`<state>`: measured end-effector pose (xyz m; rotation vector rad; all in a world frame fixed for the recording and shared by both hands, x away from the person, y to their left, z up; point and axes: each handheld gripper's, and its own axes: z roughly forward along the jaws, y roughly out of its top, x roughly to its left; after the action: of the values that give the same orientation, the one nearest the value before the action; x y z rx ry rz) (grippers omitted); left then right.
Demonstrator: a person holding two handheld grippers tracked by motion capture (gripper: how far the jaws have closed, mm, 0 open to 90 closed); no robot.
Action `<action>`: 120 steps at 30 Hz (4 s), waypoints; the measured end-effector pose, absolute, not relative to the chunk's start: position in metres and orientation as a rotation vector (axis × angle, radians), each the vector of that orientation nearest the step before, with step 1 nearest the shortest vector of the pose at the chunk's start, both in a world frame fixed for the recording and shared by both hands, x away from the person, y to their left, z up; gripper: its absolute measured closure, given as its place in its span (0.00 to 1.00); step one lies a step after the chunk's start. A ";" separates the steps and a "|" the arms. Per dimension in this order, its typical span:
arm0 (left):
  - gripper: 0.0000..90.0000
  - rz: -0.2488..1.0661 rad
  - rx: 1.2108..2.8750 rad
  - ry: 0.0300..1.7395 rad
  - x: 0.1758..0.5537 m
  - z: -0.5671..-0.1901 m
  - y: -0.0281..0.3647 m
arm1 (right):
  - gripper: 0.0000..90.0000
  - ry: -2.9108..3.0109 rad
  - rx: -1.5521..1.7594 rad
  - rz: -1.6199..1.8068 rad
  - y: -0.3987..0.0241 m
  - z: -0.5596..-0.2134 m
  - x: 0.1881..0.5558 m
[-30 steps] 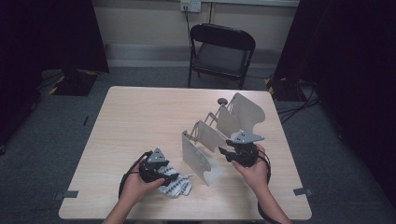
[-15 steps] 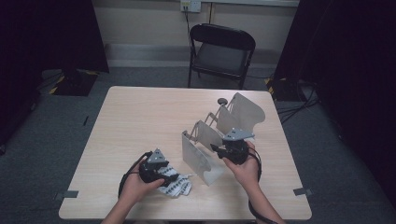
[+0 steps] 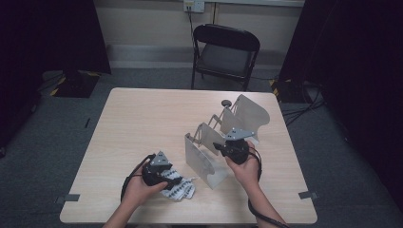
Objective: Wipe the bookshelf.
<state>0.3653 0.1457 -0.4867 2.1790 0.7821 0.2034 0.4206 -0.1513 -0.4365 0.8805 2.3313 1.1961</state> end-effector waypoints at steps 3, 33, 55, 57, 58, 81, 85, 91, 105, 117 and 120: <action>0.33 0.206 2.185 0.781 0.366 -0.486 0.146 | 1.00 2.322 0.857 1.197 -0.152 -0.434 0.419; 0.34 0.235 2.187 0.696 0.367 -0.482 0.125 | 0.82 2.335 0.752 1.270 -0.161 -0.436 0.403; 0.33 0.240 2.195 0.682 0.369 -0.484 0.119 | 0.61 2.186 0.996 1.120 -0.206 -0.433 0.434; 0.33 0.240 2.189 0.687 0.369 -0.484 0.118 | 0.61 2.175 1.011 1.123 -0.204 -0.429 0.439; 0.33 0.239 2.187 0.685 0.369 -0.484 0.119 | 0.61 2.177 1.005 1.121 -0.203 -0.428 0.441; 0.33 0.231 2.188 0.695 0.369 -0.486 0.121 | 0.58 2.182 1.078 1.077 -0.225 -0.433 0.439; 0.33 0.229 2.188 0.690 0.370 -0.486 0.120 | 0.58 2.176 1.070 1.086 -0.220 -0.427 0.446; 0.33 0.231 2.191 0.691 0.371 -0.486 0.121 | 0.65 2.189 1.056 1.118 -0.203 -0.425 0.457; 0.34 0.239 2.177 0.694 0.370 -0.488 0.118 | 1.00 2.216 0.980 1.141 -0.174 -0.417 0.453; 0.34 0.264 2.192 0.689 0.371 -0.482 0.115 | 1.00 2.159 0.910 1.158 -0.173 -0.397 0.440; 0.35 0.255 2.196 0.701 0.369 -0.480 0.114 | 1.00 2.159 0.908 1.159 -0.172 -0.395 0.437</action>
<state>0.3692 0.1137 -0.4797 2.1963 0.7007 0.2555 0.4370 -0.1717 -0.3948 0.9082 2.1589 1.1588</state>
